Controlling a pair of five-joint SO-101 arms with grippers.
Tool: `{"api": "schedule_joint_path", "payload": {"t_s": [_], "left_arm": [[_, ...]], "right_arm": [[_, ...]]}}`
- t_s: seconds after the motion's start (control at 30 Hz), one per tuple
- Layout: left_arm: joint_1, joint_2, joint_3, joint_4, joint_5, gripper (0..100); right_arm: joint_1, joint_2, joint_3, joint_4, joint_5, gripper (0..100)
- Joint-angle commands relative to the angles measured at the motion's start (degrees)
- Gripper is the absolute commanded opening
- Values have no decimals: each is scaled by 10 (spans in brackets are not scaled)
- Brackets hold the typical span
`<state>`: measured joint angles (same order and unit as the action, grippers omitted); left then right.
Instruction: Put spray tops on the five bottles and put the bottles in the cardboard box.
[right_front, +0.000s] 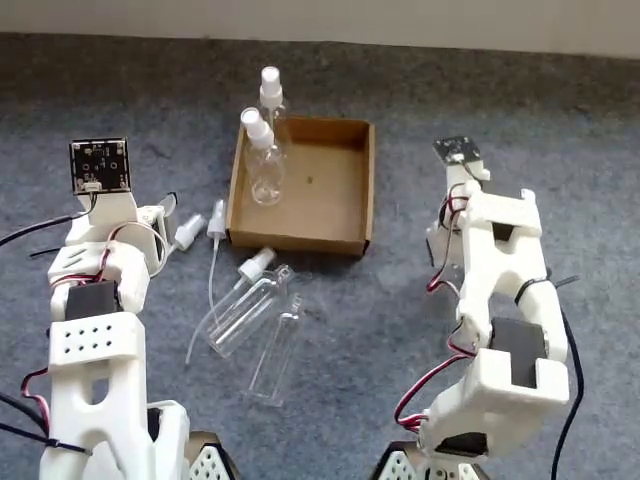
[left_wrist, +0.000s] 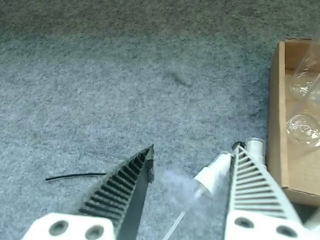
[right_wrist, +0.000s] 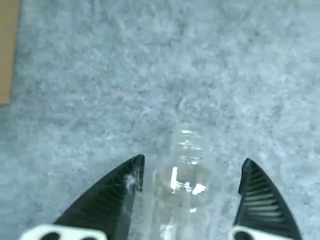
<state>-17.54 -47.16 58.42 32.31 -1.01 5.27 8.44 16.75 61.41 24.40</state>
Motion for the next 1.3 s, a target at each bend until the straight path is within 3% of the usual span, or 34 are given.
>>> {"api": "schedule_joint_path", "payload": {"t_s": [0.0,0.37,0.67,0.77,1.0,1.13,1.27], "left_arm": [[11,0,-3,-8,6,235],[11,0,-3,-6,6,235],[9,1,-8,-5,4,235],[4,2,-29,11,4,235],[-15,123,-203,185,-18,235],[-15,199,-234,214,-18,235],[-11,214,-219,188,-18,235]], "right_arm": [[6,-3,-30,1,-6,208],[15,-23,-50,1,-11,50],[-12,-268,-86,42,-70,41],[-39,-356,-17,36,-70,41],[-73,-583,233,-110,-68,40],[-37,-635,349,-152,-39,40],[21,-606,358,-181,-26,39]]}}
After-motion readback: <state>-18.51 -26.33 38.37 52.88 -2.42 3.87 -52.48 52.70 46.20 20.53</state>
